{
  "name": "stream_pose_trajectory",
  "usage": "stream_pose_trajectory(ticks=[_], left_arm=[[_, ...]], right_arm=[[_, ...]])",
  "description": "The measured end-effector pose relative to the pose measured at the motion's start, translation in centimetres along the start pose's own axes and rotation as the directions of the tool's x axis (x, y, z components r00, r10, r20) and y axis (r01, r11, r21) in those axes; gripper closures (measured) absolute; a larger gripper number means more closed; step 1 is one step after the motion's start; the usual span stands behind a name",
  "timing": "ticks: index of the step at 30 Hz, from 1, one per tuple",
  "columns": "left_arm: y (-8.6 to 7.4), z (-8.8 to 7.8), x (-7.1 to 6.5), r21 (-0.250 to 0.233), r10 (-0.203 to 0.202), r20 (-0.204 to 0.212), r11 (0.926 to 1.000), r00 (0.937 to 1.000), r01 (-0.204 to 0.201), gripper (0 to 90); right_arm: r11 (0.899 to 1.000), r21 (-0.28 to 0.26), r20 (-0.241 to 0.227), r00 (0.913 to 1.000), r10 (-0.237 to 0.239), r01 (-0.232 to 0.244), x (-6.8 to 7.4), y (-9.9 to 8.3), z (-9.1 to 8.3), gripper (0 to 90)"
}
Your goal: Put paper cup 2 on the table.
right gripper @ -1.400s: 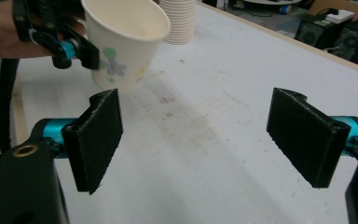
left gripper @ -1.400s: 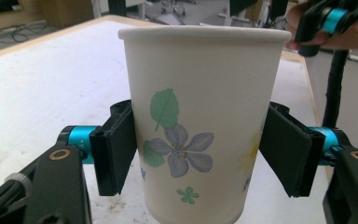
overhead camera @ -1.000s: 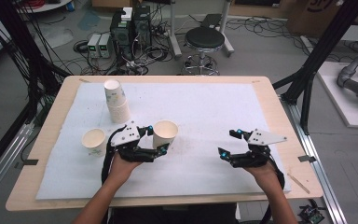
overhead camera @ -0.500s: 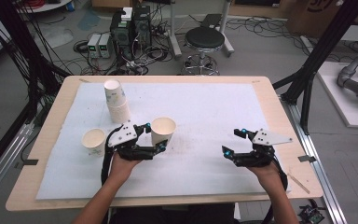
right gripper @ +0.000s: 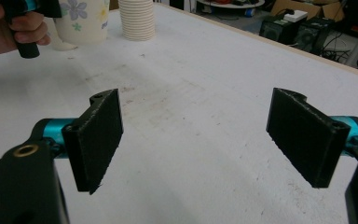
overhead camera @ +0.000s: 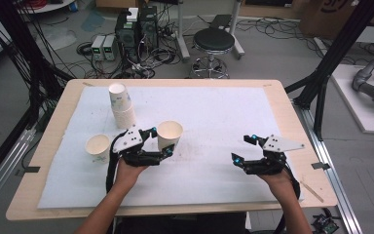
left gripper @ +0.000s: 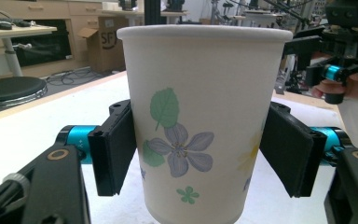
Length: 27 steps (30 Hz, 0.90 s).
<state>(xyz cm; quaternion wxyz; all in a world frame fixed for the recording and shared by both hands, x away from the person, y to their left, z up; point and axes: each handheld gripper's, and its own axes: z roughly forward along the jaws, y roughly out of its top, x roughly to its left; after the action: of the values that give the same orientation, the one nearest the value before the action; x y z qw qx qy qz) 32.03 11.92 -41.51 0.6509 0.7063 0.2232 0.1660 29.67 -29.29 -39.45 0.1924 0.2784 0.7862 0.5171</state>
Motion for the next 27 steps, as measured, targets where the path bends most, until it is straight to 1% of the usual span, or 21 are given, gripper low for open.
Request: stream_pose_trajectory(ticks=[3,6,7,9,11,16,21,24,27], left_arm=[[-0.1,0.2,0.3,0.004,-0.006,-0.016,1.0,0.9999,0.006,30.1],[-0.3,0.5,0.4,0.015,-0.006,-0.033,0.9999,0.9994,0.006,30.2],[-0.3,0.6,0.5,0.014,-0.008,-0.038,0.9999,0.9993,0.008,30.2],[-0.3,0.9,0.6,0.012,-0.015,-0.045,0.9998,0.9989,0.015,30.3],[-0.4,1.4,0.6,0.022,-0.017,-0.062,0.9996,0.9979,0.019,30.4],[-0.5,3.1,0.7,0.006,-0.046,-0.063,0.9989,0.997,0.046,30.6],[-1.1,5.0,0.6,0.027,-0.059,-0.048,0.9978,0.9971,0.06,30.6],[-1.5,5.8,0.6,0.034,-0.074,-0.036,0.9966,0.9966,0.075,30.6],[-1.7,6.4,0.5,0.048,-0.079,-0.038,0.9956,0.9962,0.08,30.7]], right_arm=[[1.0,0.004,0.0,1.0,0.006,-0.006,0.0,0.0,-0.1,18.9],[1.0,0.002,-0.001,1.0,-0.003,0.003,0.0,-0.1,-0.1,18.9],[1.0,0.004,-0.003,1.0,0.003,-0.003,0.1,0.0,-0.2,18.9],[1.0,0.002,-0.004,1.0,-0.006,0.006,0.1,0.0,-0.2,18.9],[1.0,-0.008,-0.002,1.0,-0.01,0.01,0.1,0.1,-0.4,18.9],[1.0,-0.009,-0.006,1.0,-0.007,0.007,0.0,0.1,-0.4,18.9],[1.0,-0.013,-0.004,1.0,-0.006,0.006,-0.1,0.2,-0.6,18.9],[1.0,-0.016,-0.007,1.0,-0.003,0.002,-0.2,0.2,-0.6,18.9],[1.0,-0.012,-0.014,0.9998,0.011,-0.011,-0.1,0.1,-0.6,18.9]])
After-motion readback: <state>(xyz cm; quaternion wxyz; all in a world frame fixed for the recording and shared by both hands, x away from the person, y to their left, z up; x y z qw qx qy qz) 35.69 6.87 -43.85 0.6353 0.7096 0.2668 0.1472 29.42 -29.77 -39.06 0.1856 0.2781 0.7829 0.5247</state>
